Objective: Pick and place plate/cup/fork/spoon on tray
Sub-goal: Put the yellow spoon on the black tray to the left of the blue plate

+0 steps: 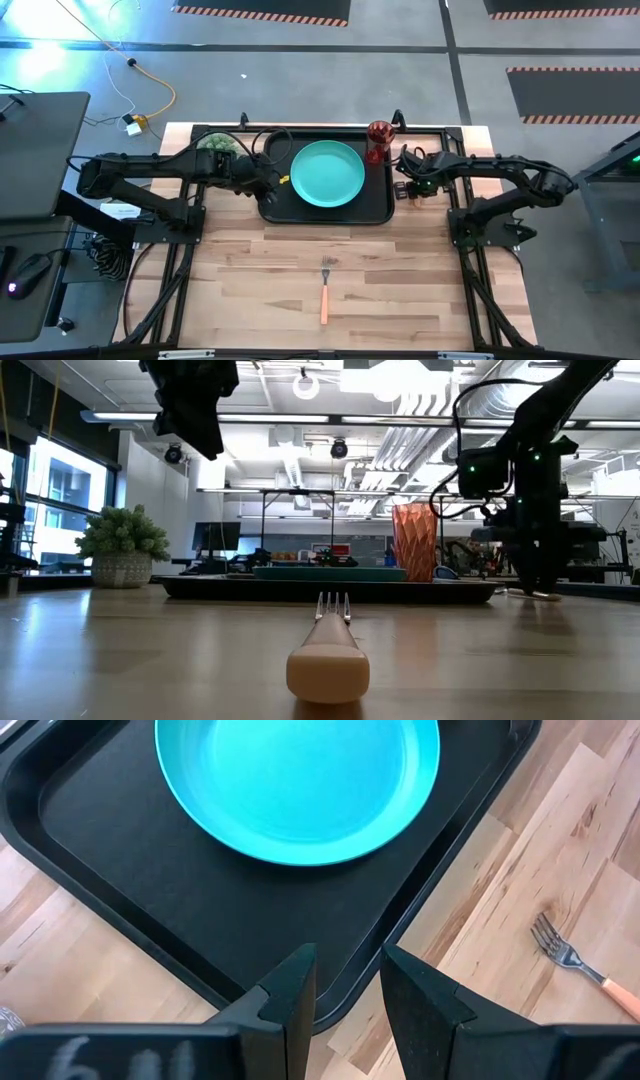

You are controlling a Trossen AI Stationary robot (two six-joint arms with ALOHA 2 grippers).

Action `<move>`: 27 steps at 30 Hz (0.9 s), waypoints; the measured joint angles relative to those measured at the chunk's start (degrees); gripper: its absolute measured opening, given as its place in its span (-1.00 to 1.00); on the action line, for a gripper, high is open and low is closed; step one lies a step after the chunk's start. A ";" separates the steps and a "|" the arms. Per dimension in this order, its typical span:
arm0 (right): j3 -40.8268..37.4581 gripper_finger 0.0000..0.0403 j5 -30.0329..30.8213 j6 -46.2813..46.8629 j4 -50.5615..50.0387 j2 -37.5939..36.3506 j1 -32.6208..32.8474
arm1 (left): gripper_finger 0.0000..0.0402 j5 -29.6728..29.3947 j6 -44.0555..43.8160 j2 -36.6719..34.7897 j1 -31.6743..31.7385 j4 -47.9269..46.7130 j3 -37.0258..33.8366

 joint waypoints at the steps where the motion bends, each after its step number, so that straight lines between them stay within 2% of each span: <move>1: -0.30 -0.45 -0.02 0.17 0.05 0.00 -0.07 | -0.47 0.00 0.00 0.00 0.00 0.00 0.00; 9: -2.94 -0.48 -0.55 2.50 1.80 -0.20 -0.10 | -0.47 0.00 -0.02 0.00 0.00 0.00 0.00; 16: -1.58 -0.88 -1.06 2.11 1.37 -0.04 0.05 | -0.47 0.00 -0.04 0.00 0.00 0.00 0.00; 27: 0.78 -0.88 -1.48 5.16 -1.37 0.09 0.81 | -0.47 0.00 0.08 0.02 0.00 0.00 0.00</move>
